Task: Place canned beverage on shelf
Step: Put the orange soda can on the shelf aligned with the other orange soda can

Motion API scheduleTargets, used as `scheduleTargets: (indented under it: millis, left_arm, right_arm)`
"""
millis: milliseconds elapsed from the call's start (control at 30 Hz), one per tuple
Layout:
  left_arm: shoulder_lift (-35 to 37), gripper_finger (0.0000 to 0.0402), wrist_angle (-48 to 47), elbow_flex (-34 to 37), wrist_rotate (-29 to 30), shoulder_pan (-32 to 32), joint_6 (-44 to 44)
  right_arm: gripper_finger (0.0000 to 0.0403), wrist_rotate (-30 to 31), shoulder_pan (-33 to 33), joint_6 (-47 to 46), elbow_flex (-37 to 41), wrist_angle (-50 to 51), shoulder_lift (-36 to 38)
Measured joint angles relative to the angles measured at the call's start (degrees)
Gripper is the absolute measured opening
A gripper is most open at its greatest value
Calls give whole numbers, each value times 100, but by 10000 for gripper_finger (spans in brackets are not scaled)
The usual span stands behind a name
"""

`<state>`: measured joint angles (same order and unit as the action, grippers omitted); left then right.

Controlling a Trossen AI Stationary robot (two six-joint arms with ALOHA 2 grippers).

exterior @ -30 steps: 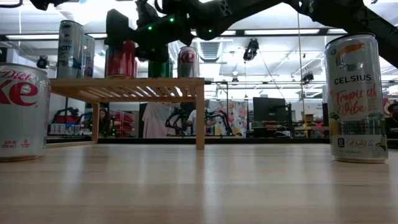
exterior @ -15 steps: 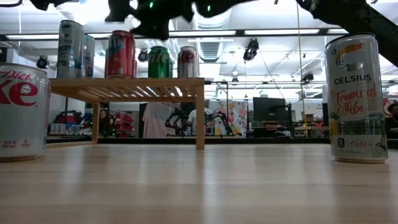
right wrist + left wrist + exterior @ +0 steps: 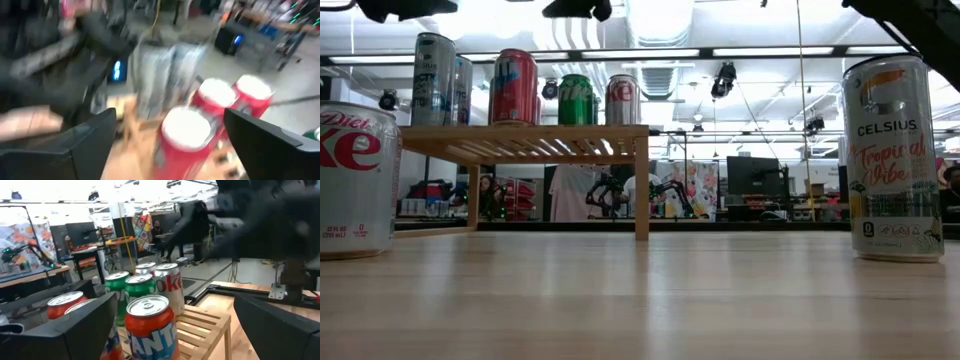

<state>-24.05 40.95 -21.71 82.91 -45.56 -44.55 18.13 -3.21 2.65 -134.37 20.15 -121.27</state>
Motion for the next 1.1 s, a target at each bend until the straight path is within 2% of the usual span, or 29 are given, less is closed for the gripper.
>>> scheduleTargets:
  millis: [133, 300, 567, 733, 800, 933, 1100]
  left_arm:
    - [-54, 386, -120, 0, -347, 0, 25]
    - [-117, 386, -116, 0, -545, -4, 75]
    - [-110, 386, -92, 0, -522, -4, 91]
    - [-110, 386, -92, 0, 1, -4, -4]
    - [-110, 386, -90, 0, 181, -4, -79]
    - [-110, 386, -90, -34, 260, -4, -143]
    - [-119, 383, -103, -81, 274, -4, -137]
  right_arm:
    - [316, -3, 181, 17, 161, 532, -52]
    - [235, 253, 258, 193, 896, 497, -42]
    - [114, 325, 215, 205, 2127, -1147, -4]
    - [43, 1279, 208, 233, 2642, -2086, -5]
    - [19, 1346, 191, 204, 2788, -2348, -2]
    - [13, 1353, 139, 192, 2973, -2877, -43]
    - [12, 1349, -34, -75, 2904, -2998, -61]
